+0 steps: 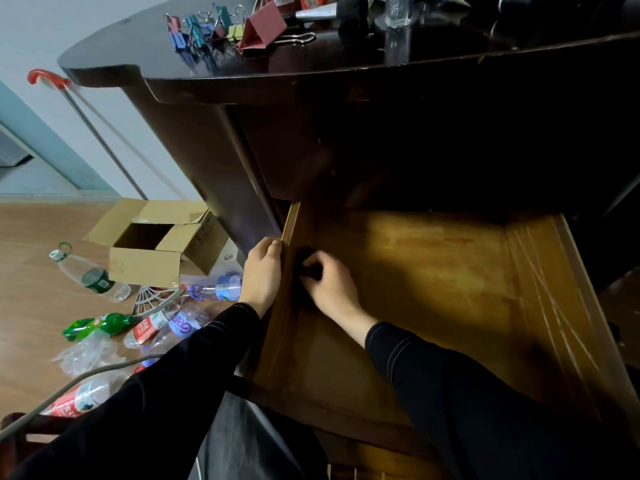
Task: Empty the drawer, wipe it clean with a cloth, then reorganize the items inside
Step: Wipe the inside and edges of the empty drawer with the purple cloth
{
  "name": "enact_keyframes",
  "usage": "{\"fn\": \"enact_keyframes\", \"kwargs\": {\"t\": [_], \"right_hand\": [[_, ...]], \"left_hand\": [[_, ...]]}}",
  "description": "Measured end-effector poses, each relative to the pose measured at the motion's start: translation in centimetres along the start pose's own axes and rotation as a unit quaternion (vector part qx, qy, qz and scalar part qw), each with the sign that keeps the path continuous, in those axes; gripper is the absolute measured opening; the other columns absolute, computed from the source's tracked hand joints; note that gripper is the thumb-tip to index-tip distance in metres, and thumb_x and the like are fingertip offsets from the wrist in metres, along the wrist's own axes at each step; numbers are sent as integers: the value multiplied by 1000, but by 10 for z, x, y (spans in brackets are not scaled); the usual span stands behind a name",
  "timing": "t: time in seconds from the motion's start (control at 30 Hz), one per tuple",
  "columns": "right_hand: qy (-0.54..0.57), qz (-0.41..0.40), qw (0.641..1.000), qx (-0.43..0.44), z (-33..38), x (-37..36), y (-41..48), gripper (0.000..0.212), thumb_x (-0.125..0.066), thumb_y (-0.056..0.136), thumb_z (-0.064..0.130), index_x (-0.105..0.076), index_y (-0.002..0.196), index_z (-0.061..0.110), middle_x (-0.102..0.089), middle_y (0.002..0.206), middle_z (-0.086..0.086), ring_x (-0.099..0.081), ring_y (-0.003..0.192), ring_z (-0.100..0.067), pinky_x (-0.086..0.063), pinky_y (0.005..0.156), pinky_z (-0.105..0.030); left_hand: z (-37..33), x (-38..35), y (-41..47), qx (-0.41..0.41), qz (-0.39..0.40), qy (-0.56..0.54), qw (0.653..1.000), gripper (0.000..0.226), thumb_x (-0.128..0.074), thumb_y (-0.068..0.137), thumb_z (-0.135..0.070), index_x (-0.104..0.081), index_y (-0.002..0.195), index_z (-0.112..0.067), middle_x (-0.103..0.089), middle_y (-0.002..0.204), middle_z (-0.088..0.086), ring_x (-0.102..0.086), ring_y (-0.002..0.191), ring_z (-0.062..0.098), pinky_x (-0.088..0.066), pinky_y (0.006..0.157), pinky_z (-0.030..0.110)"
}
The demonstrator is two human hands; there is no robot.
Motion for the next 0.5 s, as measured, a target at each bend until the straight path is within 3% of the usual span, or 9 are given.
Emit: {"fn": "enact_keyframes", "kwargs": {"t": [0.07, 0.13, 0.2, 0.3, 0.43, 0.5], "right_hand": [[-52, 52, 997, -38, -17, 0, 6, 19, -69, 92, 22, -58, 104, 33, -62, 119, 5, -62, 96, -17, -50, 77, -30], [-55, 45, 996, -52, -20, 7, 15, 20, -70, 92, 24, -56, 101, 36, -58, 112, 9, -59, 89, -14, -48, 73, -29], [-72, 13, 996, -45, -15, 11, 21, 21, -69, 92, 22, -56, 101, 36, -57, 104, 11, -57, 82, -13, -45, 66, -28], [-151, 51, 987, -12, -6, 6, 14, 24, -67, 91, 15, -61, 109, 30, -61, 93, 7, -57, 70, -11, -43, 57, -26], [-264, 149, 951, 51, -1, -5, -23, 25, -67, 91, 18, -60, 113, 27, -65, 108, -2, -64, 90, -26, -45, 68, -31], [-317, 210, 919, 106, 2, -15, -48, 30, -68, 91, 17, -58, 118, 25, -65, 110, -5, -62, 90, -26, -44, 66, -33]], "left_hand": [[0, -1, -2, 2, 6, 3, 1000, 29, -38, 103, -19, -65, 105, -7, -68, 106, 15, -62, 103, 31, -46, 99, 51], [-1, -2, -3, 1, 10, 6, 1000, 31, -37, 103, -22, -64, 106, -7, -68, 106, 15, -62, 103, 31, -46, 99, 52], [-1, 0, -3, 0, 8, 6, 1000, 32, -37, 103, -22, -64, 105, -6, -68, 105, 16, -62, 102, 33, -46, 99, 54], [-2, 1, -3, 2, 9, 4, 1000, 31, -37, 104, -20, -64, 106, -5, -67, 106, 17, -62, 103, 34, -46, 99, 54], [-1, 0, -2, 10, 11, -4, 1000, 30, -37, 103, -20, -63, 105, -6, -68, 106, 19, -62, 103, 36, -47, 98, 55], [-1, -1, -3, 19, 14, -11, 1000, 31, -37, 104, -21, -63, 106, -7, -68, 107, 19, -63, 104, 35, -48, 98, 55]]}}
Point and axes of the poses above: each hand's wrist, its own y-axis towards the middle knuckle, its own x-axis out of the back of the hand, z = x × y, the point moved 7 cm from there along y, towards the middle knuckle
